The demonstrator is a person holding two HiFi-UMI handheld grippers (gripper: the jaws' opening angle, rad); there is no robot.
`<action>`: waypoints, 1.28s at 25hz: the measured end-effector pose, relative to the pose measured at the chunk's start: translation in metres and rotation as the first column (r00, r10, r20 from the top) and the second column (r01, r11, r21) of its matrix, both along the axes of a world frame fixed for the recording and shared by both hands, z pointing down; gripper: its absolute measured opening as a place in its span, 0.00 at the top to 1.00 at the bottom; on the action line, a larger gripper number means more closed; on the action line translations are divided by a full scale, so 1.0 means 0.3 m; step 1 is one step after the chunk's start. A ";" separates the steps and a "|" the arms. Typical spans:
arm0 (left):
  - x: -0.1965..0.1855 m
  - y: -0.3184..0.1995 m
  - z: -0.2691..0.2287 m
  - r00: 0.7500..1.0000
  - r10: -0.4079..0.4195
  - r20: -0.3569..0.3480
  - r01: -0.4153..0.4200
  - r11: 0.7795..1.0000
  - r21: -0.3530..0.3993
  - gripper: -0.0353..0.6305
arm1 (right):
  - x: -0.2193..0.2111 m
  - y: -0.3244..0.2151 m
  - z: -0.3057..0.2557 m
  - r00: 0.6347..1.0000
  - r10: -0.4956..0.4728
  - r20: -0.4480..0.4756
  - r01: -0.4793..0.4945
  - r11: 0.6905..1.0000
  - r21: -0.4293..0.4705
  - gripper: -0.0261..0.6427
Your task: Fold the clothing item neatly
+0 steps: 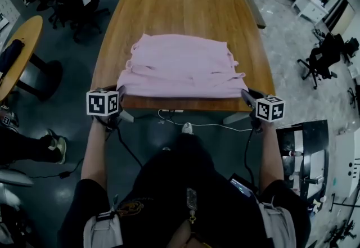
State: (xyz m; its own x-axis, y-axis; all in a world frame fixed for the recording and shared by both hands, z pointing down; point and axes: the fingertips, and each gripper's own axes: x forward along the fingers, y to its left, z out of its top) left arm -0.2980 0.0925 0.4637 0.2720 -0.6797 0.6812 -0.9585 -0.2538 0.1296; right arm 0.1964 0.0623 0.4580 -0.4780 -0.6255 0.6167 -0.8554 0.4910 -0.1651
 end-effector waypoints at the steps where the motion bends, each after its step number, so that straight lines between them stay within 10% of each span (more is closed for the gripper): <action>1: -0.004 0.003 -0.029 1.000 0.002 -0.011 -0.002 1.000 0.009 0.85 | 0.005 0.003 -0.029 1.000 0.002 0.010 -0.002 1.000 0.004 0.86; 12: 0.020 -0.237 -0.312 0.999 0.005 -0.040 0.000 0.994 0.108 0.86 | 0.046 -0.200 -0.271 0.996 -0.039 0.085 0.035 0.998 0.053 0.86; 27: -0.030 -0.913 0.148 0.994 -0.065 0.087 0.083 0.971 -0.226 0.86 | -0.007 -0.893 0.176 0.997 -0.073 -0.015 0.067 0.962 -0.264 0.86; 32: -0.047 -1.000 0.251 0.987 -0.128 0.096 0.146 0.966 -0.212 0.73 | 0.002 -0.958 0.310 0.997 -0.058 -0.045 0.041 0.952 -0.305 0.82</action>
State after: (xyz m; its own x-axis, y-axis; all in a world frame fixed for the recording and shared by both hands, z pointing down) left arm -0.3121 -0.2074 0.5390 0.1250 -0.5395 0.8327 -0.9917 -0.0938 0.0881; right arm 0.1972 -0.2252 0.5509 -0.4651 -0.3813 0.7989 -0.8429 0.4666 -0.2681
